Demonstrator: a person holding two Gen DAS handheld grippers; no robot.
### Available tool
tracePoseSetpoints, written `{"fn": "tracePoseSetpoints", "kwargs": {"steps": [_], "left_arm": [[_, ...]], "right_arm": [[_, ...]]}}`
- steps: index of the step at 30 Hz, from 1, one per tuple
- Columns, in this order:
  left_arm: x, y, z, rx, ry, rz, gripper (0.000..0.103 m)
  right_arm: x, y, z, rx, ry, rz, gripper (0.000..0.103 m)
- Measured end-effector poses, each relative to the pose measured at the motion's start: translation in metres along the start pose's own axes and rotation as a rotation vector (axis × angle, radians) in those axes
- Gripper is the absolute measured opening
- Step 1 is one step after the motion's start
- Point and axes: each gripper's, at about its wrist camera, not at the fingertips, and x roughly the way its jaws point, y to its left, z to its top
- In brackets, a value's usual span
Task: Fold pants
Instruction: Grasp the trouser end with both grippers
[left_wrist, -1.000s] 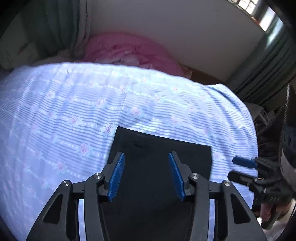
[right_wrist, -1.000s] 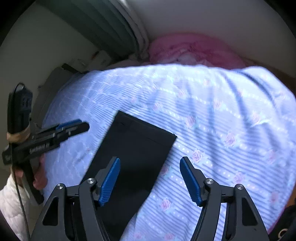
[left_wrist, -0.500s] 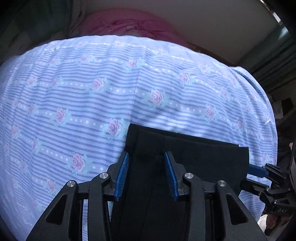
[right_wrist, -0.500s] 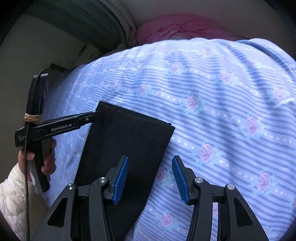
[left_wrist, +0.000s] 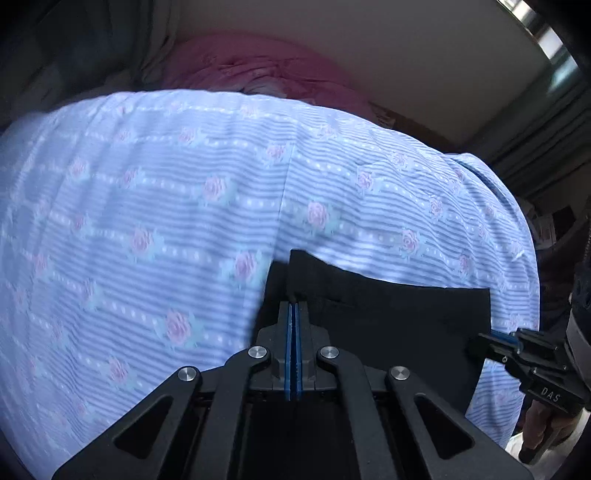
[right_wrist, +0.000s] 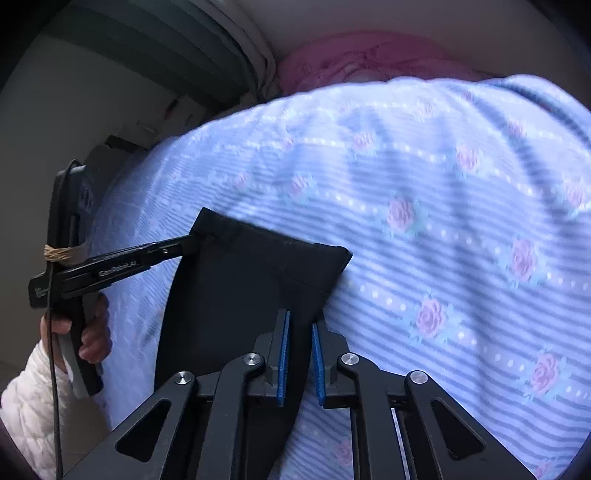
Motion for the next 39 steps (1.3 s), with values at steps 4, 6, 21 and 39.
{"fn": "tracePoseSetpoints", "kwargs": {"steps": [4,6,21,39], "left_arm": [[0.018,0.006,0.006,0.036,0.054,0.031,0.005],[0.021,0.007,0.006,0.047,0.069,0.032,0.008],[0.036,0.009,0.018,0.073,0.119,-0.027,0.037],[-0.03,0.012,0.014,-0.046,-0.026,-0.171,0.013]], "right_arm": [[0.011,0.0,0.004,0.002,0.029,-0.031,0.012],[0.013,-0.001,0.003,0.006,0.055,-0.063,0.02],[0.033,-0.023,0.017,0.088,0.068,0.015,0.046],[0.008,0.0,0.037,-0.047,0.014,0.067,0.013]]}}
